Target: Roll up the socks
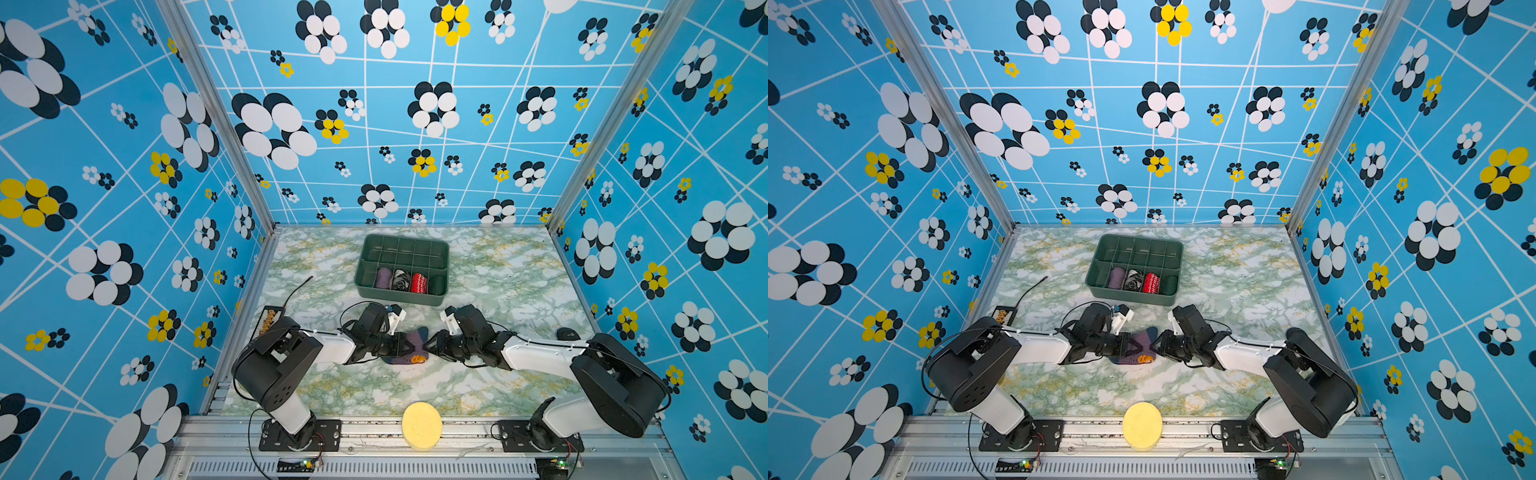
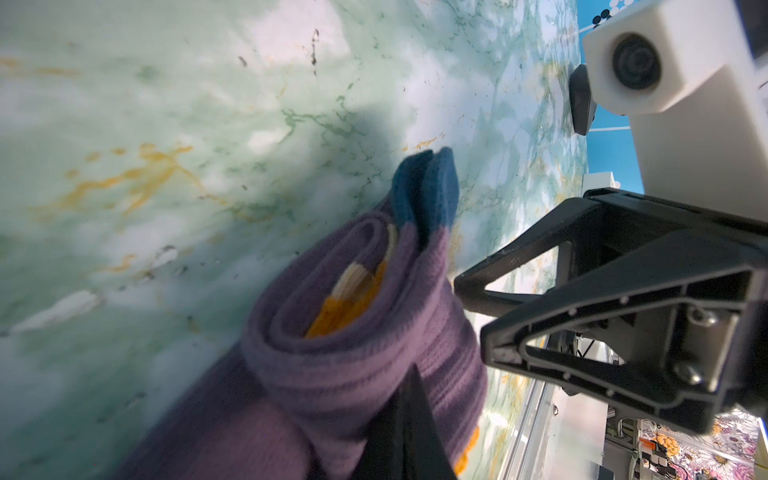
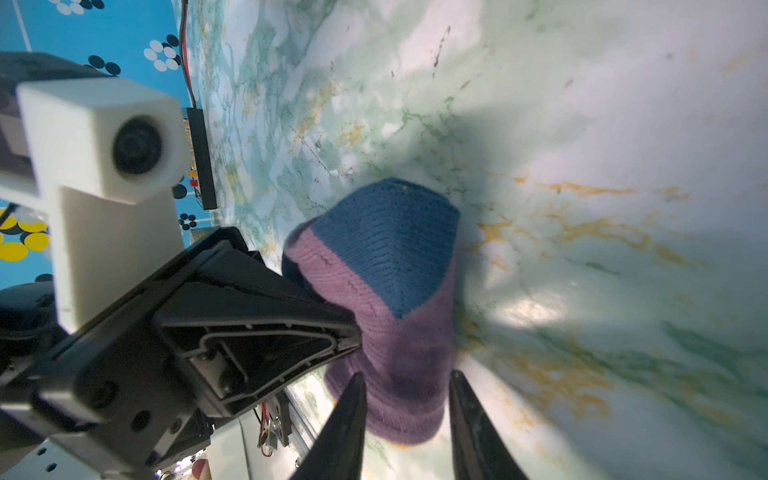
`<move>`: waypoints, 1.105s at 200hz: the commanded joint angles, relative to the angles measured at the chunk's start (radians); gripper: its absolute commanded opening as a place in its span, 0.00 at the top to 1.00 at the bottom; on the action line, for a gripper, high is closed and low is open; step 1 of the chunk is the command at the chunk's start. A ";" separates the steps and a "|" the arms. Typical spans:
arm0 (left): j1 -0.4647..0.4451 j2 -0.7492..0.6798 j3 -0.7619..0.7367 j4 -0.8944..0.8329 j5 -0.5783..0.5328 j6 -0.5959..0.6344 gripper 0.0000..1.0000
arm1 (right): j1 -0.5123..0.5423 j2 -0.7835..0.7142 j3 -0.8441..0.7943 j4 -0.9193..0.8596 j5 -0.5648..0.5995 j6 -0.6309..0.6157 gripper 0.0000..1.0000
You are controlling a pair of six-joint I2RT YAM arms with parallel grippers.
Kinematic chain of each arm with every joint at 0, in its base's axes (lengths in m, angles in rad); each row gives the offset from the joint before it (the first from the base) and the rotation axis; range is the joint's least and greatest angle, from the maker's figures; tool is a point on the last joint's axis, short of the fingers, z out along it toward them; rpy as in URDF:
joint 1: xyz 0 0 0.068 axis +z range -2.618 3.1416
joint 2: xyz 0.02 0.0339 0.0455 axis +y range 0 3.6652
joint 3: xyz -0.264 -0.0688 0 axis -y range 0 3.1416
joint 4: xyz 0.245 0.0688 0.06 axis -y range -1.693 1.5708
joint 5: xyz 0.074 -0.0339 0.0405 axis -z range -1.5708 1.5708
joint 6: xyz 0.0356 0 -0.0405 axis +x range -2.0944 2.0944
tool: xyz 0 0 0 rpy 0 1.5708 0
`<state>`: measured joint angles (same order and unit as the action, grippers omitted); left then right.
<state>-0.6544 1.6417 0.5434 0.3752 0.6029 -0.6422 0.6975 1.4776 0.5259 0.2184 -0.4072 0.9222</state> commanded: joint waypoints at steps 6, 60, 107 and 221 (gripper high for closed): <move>0.012 0.081 -0.068 -0.206 -0.147 0.014 1.00 | -0.006 0.021 -0.020 0.032 -0.018 0.021 0.63; 0.012 0.089 -0.075 -0.182 -0.141 0.006 1.00 | -0.007 0.082 -0.039 0.129 -0.041 0.061 0.63; 0.012 0.090 -0.075 -0.178 -0.139 0.004 1.00 | -0.009 0.164 -0.049 0.261 -0.074 0.108 0.63; 0.009 0.041 -0.050 -0.205 -0.126 0.002 1.00 | 0.066 0.034 0.072 -0.131 0.175 -0.106 1.00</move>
<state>-0.6537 1.6508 0.5323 0.4229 0.6064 -0.6426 0.7246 1.5726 0.5209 0.3737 -0.3939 0.9520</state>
